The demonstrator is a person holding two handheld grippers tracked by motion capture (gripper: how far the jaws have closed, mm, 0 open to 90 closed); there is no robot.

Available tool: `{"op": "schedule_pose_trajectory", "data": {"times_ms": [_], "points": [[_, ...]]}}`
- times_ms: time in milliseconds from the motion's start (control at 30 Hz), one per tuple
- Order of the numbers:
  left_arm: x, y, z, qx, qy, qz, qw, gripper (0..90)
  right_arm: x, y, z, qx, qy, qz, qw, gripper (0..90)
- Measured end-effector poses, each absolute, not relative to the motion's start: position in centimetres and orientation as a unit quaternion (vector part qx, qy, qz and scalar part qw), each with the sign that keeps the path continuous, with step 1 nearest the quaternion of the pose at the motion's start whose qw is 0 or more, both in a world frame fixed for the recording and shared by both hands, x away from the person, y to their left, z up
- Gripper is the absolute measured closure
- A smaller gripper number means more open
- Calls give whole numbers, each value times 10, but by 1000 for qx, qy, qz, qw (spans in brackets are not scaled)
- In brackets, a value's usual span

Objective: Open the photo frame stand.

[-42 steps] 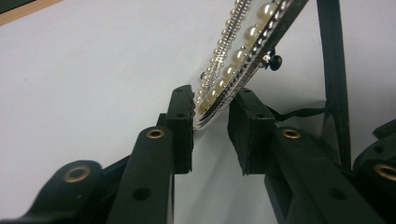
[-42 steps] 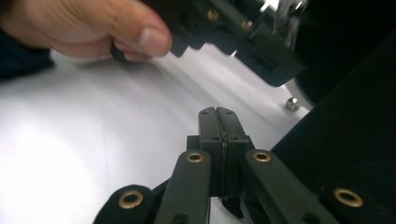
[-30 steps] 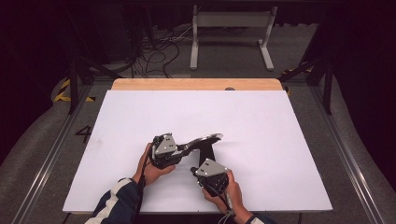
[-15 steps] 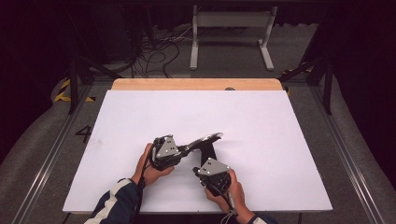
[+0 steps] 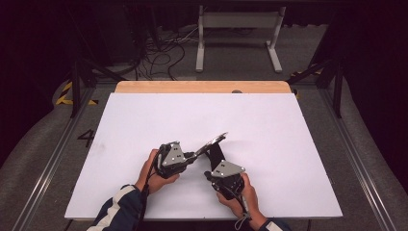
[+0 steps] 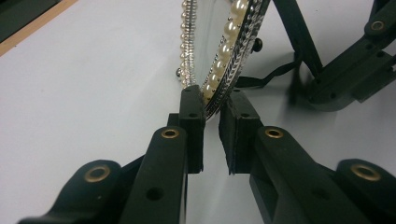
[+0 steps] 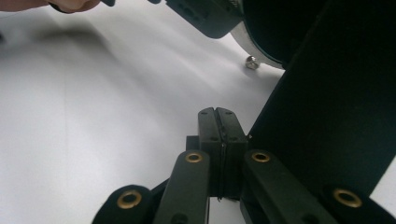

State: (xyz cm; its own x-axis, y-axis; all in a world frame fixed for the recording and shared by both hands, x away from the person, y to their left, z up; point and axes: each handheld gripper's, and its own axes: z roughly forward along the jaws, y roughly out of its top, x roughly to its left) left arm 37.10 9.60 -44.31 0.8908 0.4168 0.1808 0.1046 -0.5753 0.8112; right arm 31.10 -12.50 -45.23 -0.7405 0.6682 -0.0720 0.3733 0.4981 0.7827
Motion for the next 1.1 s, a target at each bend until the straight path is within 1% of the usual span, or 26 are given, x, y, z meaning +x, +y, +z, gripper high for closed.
{"op": "schedule_pose_trajectory", "data": {"times_ms": [200,333,433,667,767,833,933,1100], "points": [[372,96,-445,862,156,171,451,795,314,-131,-452,313,843,398,181,900],[374,94,-449,858,163,163,459,750,314,-131,-452,312,844,399,178,900],[377,91,-452,863,163,160,451,715,314,-132,-452,313,843,401,177,900],[383,92,-456,861,173,152,454,724,315,-131,-451,313,841,405,176,900],[383,89,-458,866,168,151,446,728,314,-131,-451,307,839,419,159,900],[383,89,-458,864,171,150,448,722,314,-130,-450,304,841,418,161,900],[383,91,-456,861,170,152,455,750,314,-128,-451,305,840,419,161,900],[380,91,-454,861,162,161,455,768,315,-129,-451,311,840,413,165,900]]}}
